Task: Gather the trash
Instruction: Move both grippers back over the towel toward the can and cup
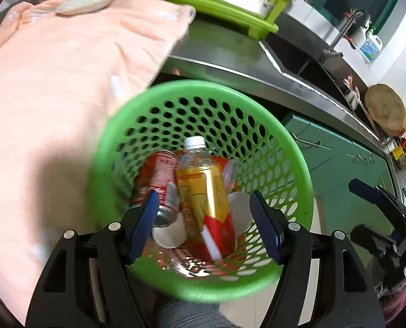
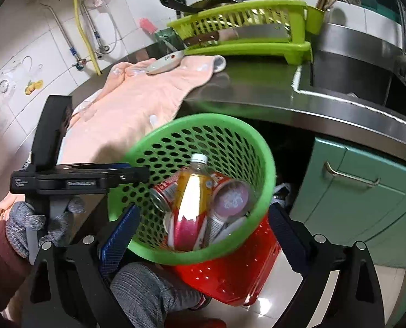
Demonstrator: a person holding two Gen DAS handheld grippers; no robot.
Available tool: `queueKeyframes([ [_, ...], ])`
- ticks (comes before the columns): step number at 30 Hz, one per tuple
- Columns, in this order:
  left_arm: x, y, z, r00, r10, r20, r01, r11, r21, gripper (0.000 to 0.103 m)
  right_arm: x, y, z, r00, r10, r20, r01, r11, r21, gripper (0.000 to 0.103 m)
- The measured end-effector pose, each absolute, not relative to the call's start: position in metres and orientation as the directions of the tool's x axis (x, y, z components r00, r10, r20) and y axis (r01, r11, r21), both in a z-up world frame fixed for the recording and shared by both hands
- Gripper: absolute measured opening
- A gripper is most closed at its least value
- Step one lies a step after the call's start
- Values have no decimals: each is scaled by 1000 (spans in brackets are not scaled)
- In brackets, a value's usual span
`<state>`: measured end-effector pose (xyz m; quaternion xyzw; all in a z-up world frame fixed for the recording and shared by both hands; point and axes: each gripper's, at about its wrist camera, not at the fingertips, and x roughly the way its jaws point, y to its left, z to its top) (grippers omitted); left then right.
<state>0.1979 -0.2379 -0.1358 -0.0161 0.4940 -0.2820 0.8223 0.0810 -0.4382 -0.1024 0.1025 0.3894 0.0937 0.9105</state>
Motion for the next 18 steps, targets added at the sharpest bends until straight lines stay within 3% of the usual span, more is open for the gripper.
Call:
queueKeyframes([
  [6,185,-187,-106,423,-454,-784,412,867,-280,68,91,-412,-91,684,275,-675,-139,958,250,91],
  [18,163,-48,-72,567,-275,-777,233,958,-169,68,134,-325,-71,649,376,-661,-297,926,234,91],
])
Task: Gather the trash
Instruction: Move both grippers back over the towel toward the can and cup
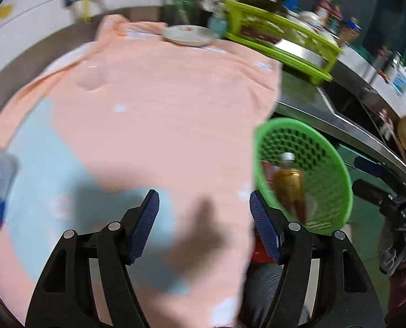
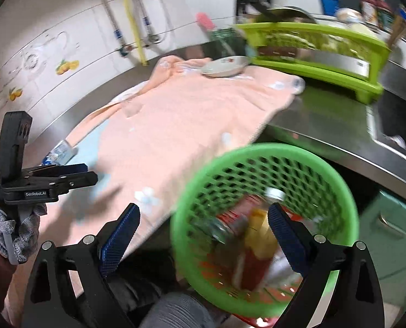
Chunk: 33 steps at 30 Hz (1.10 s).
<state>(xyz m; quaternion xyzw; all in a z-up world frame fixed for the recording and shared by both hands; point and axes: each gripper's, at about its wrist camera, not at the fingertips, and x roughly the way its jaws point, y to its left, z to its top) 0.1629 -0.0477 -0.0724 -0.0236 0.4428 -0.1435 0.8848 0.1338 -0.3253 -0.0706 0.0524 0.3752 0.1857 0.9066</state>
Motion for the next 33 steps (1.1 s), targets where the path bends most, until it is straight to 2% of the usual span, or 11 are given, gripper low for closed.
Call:
queueKeyframes([
  [10,147,64,-43,652,-136,-746,69,990,-120,70,180,-231,-58,597,458,-658,-419,878,231,91],
  [22,148,164,-29,679,16,-734,-100,992,-71,73,240,-145,-57,561,480,-674,-491,849,196,91],
  [33,161,211,-47,646,43,-763,-140,988,-63,75,345,-56,-70,524,482,-702,-537,827,166,91],
])
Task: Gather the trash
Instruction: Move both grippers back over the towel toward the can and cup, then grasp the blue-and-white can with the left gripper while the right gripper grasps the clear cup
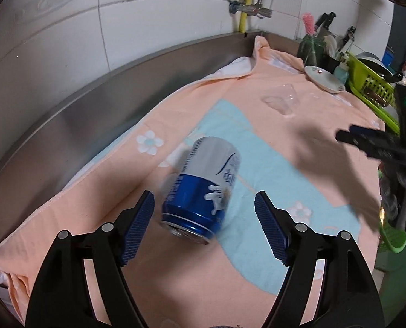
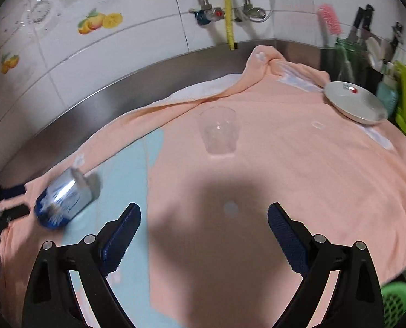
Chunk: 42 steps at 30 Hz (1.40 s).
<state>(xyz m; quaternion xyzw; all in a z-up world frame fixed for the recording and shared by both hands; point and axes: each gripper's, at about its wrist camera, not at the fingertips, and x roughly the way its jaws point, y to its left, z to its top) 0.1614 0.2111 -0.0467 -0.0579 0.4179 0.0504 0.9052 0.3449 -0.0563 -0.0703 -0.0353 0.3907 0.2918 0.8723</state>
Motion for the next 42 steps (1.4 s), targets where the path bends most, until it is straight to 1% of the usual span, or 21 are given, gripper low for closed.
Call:
queueKeyframes([
  [4,165,220,-53,639,38,-768,-145,987,-72,76,375,-33,-75,529,478,-701,-537,828,159,91],
  [8,169,221,-59,634,23,-773,-133,988,-80,79,403,-13,-79,535,457,-710,-521,841,149,91],
  [19,182,220,-70,613,6,-790,-111,991,-79,81,445,16,-97,552,368,-748,-513,857,43,91],
  [24,187,218,-73,602,14,-799,-102,993,-60,82,455,21,-102,548,362,-755,-500,864,51,84],
  [25,188,219,-73,602,17,-798,-105,993,-58,82,455,22,-102,553,362,-750,-500,865,49,81],
  [26,189,219,-74,601,13,-799,-104,993,-62,82,455,23,-102,555,367,-746,-502,863,52,75],
  [28,192,220,-76,593,14,-805,-104,993,-59,82,456,26,-104,542,367,-756,-506,861,56,73],
  [30,196,220,-80,581,9,-814,-94,994,-57,82,456,29,-105,536,363,-762,-511,858,50,66],
  [32,199,219,-83,574,20,-818,-96,995,-43,82,456,30,-105,540,367,-757,-514,856,48,63],
  [33,201,219,-83,574,16,-819,-93,995,-45,82,455,29,-106,539,369,-757,-515,856,51,59],
  [37,208,217,-84,563,17,-826,-82,996,-35,82,454,25,-106,535,396,-746,-516,852,82,58],
  [39,212,216,-86,560,21,-828,-82,996,-30,82,455,21,-107,511,428,-746,-517,846,131,58],
  [42,215,214,-90,552,26,-833,-74,997,-18,82,451,18,-107,517,428,-741,-520,845,125,58],
])
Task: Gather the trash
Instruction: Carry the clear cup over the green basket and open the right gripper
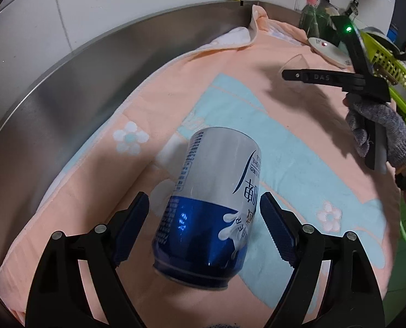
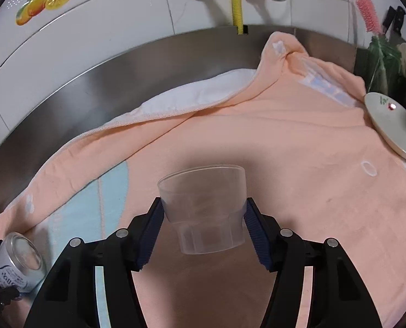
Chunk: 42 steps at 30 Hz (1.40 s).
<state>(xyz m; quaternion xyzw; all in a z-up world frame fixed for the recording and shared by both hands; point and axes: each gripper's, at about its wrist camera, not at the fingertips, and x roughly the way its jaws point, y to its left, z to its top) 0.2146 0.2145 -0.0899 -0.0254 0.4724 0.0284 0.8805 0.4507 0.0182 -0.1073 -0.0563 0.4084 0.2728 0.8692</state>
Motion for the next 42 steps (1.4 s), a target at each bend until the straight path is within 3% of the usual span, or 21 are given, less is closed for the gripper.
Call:
queueKeyframes([
  [10,220,216,-100,538,15,-843,-77,997,-31,80,396,-22,-82,536,471,-700,-521,837,164,58],
  [14,222,214,-102,539,31,-841,-72,997,-9,69,361,-47,-67,557,469,-685,-524,839,148,58],
  [20,216,208,-100,558,84,-826,-88,995,42,67,303,-102,-54,580,459,-673,-504,851,146,58],
  [33,175,141,-62,646,-14,-763,28,1000,6,64,200,-265,-83,635,223,-740,-252,965,74,58],
  [42,166,102,-46,662,-97,-743,83,995,-56,63,170,-350,-123,574,82,-814,-111,994,22,58],
])
